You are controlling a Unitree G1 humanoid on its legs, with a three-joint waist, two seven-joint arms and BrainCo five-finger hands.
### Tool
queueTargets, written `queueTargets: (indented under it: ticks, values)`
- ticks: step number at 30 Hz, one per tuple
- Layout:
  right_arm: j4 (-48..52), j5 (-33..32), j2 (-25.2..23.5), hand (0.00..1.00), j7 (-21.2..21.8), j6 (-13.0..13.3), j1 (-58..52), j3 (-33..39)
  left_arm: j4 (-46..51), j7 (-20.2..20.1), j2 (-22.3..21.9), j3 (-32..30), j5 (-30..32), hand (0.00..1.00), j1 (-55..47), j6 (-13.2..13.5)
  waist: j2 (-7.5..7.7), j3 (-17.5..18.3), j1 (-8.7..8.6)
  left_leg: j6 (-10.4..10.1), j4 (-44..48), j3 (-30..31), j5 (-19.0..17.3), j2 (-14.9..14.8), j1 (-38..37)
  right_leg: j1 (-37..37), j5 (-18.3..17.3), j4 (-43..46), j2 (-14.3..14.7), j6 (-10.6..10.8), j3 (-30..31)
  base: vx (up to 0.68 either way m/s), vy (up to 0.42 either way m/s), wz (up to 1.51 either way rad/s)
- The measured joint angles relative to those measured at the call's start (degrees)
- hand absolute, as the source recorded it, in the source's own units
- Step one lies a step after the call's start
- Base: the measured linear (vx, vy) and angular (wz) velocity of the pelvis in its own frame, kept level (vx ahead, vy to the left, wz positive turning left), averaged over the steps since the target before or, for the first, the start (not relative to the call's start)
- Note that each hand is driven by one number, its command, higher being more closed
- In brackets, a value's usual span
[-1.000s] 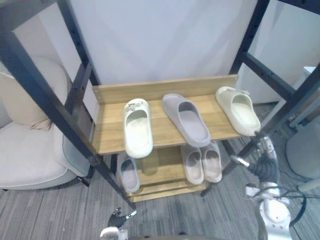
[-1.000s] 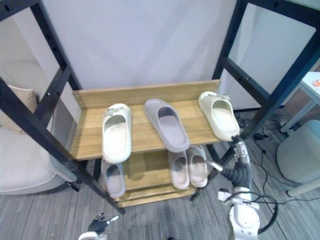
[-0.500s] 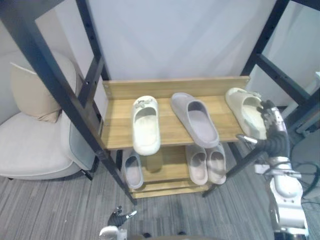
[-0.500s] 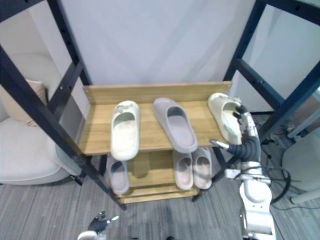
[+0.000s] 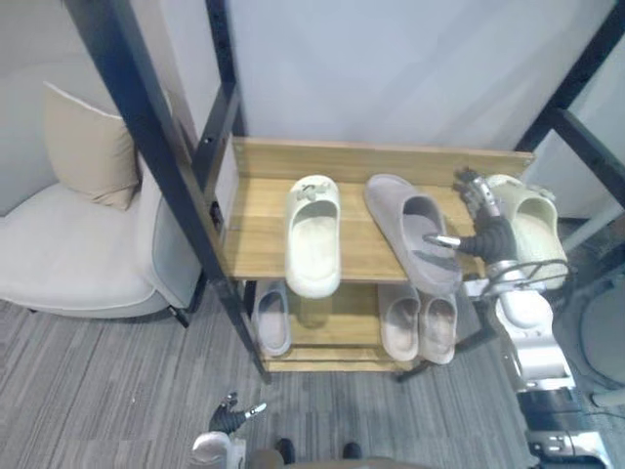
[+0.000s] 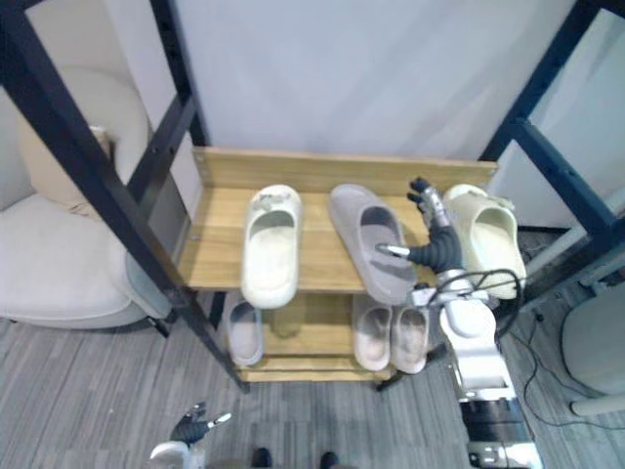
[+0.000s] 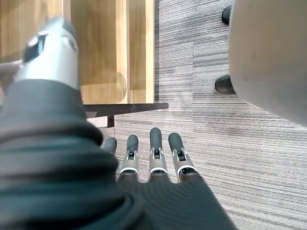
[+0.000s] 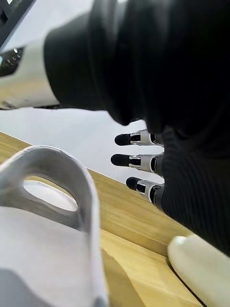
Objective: Organize the slippers on the shoe rack
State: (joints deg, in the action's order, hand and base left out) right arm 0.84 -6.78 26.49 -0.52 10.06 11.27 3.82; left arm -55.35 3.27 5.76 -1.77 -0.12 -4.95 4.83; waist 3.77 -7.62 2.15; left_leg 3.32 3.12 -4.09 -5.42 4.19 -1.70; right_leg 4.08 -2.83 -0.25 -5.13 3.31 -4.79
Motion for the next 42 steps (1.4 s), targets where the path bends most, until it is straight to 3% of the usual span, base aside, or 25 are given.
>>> queueTargets:
  ticks: [9, 18, 29, 42]
  values:
    - [-2.21, 0.9, 0.0, 0.0, -1.91, -0.98, 1.22, 0.97, 0.15, 0.05, -0.24, 0.0, 0.01, 0.0, 0.0, 0.0, -0.19, -0.26, 0.07, 0.02, -0.07, 0.27, 0.01, 0.11, 0.11, -0.02, 0.01, -0.04, -0.07, -0.01, -0.49, 0.0, 0.001, 0.01]
    - [-2.05, 2.21, 0.0, 0.0, -3.29, -1.06, 1.19, 7.37, 0.34, 0.01, -0.34, 0.0, 0.02, 0.0, 0.03, -0.02, -0.62, -0.98, -0.29, 0.12, -0.11, 0.01, 0.1, 0.19, 0.08, -0.06, 0.01, -0.13, -0.15, -0.01, -0.28, 0.0, -0.001, 0.0]
    - [-2.43, 2.31, 0.0, 0.0, -2.9, -1.63, 1.82, 6.69, 0.78, -0.07, -0.32, 0.01, -0.01, 0.0, 0.03, -0.01, -0.61, -1.57, -0.26, 0.12, -0.23, -0.21, 0.1, 0.24, 0.08, -0.13, 0.04, -0.29, -0.16, 0.03, 0.17, 0.0, 0.0, 0.0]
    - [-9.8, 2.11, 0.67, 0.0, -1.74, -2.38, 8.89, 1.69, 0.78, -0.04, -0.3, 0.46, -0.18, 0.0, 0.09, 1.01, -0.63, -1.75, 0.21, 0.43, -1.19, 0.7, 0.93, 0.45, 0.66, -0.24, 0.68, -1.17, -0.23, 0.19, -1.13, 0.0, -0.001, 0.04]
